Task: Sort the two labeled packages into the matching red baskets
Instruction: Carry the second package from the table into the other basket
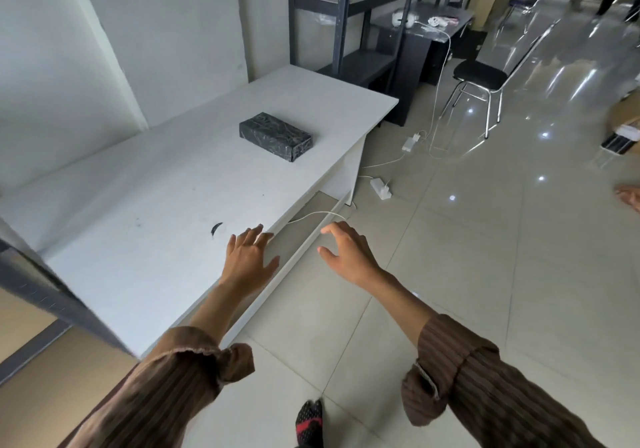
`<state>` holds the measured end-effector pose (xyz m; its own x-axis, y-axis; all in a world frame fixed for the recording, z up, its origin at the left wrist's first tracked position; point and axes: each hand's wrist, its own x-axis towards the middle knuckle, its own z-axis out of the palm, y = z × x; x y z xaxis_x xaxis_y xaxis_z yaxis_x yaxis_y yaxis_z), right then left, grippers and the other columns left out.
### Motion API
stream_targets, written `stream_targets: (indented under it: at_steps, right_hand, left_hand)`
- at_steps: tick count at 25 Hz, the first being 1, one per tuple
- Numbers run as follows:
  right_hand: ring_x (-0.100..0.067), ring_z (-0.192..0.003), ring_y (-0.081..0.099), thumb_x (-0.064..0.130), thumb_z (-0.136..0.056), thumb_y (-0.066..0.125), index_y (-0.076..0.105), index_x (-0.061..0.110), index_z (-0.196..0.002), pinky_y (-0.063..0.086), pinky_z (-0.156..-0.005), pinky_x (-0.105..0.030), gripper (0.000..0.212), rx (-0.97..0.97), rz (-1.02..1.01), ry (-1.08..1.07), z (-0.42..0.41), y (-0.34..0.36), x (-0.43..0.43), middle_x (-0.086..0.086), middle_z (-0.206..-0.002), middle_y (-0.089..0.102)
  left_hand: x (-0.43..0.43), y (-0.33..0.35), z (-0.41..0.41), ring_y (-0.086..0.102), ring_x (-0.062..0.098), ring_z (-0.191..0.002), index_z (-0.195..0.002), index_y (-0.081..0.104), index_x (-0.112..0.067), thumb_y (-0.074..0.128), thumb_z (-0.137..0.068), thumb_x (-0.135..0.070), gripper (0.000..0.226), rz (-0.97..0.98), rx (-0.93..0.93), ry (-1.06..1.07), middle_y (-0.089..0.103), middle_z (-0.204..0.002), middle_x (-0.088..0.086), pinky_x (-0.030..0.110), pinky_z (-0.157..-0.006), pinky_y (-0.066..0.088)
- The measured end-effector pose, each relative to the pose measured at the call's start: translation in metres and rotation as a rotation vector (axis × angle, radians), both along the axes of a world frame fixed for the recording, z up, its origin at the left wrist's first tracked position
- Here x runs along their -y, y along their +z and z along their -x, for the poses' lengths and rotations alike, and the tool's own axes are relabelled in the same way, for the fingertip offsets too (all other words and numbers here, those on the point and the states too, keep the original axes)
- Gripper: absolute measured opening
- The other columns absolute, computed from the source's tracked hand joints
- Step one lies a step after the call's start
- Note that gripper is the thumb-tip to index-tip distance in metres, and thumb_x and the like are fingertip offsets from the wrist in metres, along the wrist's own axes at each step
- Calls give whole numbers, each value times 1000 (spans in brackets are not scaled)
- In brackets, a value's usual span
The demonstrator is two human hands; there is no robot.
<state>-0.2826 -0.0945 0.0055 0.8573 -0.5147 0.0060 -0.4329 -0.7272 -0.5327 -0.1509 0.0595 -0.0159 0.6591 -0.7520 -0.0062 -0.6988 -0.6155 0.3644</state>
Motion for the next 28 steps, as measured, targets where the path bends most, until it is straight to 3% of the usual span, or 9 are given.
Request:
stream_targets:
  at_steps: [14, 21, 25, 28]
  right_hand:
    - [-33, -115, 50, 21, -88, 55, 50, 7, -120, 37, -97, -40, 35, -86, 90, 236, -205, -14, 171, -13, -126, 52]
    - [-32, -115, 49, 24, -87, 56, 53, 5, -114, 39, -91, -42, 34, -60, 205, 541, -291, -32, 241, -14, -122, 52]
    - [-37, -123, 42, 36, -85, 58, 44, 5, -126, 37, -100, -47, 54, -70, 256, 613, -338, -34, 269, -19, -132, 44]
    - [-42, -139, 21, 52, -81, 59, 25, 9, -142, 23, -112, -54, 82, -218, 238, 607, -374, -42, 275, -25, -150, 21]
  left_hand:
    - [124, -23, -134, 24, 28, -144, -140, 38, -14, 53, -92, -33, 53, -39, -55, 212, 25, -156, 12, 47, -120, 15]
    - [184, -51, -159, 18, 29, -146, -143, 30, -14, 51, -93, -36, 59, -124, -160, 486, 18, -159, 12, 47, -121, 14]
    - [217, -59, -163, 7, 33, -148, -148, 20, -15, 49, -92, -44, 69, -159, -211, 648, 4, -161, 11, 54, -120, 8]
    - [233, -67, -167, 0, 35, -148, -149, 13, -18, 46, -90, -52, 76, -204, -226, 705, -3, -161, 10, 57, -119, 4]
